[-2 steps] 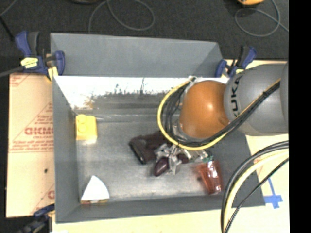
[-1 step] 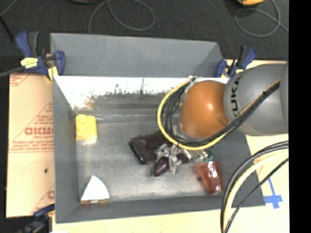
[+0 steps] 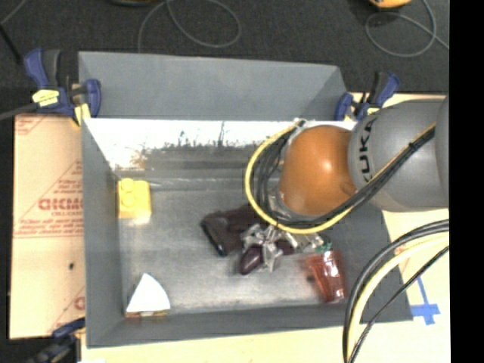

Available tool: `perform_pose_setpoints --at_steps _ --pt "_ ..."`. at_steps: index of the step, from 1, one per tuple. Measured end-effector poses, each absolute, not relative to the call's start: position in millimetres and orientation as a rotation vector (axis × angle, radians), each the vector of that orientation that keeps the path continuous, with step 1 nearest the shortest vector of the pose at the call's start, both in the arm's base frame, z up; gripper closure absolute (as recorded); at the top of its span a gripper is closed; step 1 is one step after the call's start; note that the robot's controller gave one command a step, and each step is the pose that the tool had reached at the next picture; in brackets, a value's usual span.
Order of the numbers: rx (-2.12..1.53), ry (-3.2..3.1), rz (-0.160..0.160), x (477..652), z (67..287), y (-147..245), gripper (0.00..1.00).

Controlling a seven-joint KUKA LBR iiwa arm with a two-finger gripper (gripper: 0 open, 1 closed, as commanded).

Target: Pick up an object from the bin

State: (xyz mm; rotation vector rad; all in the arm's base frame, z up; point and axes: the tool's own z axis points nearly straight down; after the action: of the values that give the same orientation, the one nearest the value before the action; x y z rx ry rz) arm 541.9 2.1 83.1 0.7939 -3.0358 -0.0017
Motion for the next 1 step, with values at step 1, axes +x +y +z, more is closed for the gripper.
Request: perform_pose_setpoints --at_steps 1 --pt "0.793 -3.036 -0.002 541.9 83.1 2.1 1.0"
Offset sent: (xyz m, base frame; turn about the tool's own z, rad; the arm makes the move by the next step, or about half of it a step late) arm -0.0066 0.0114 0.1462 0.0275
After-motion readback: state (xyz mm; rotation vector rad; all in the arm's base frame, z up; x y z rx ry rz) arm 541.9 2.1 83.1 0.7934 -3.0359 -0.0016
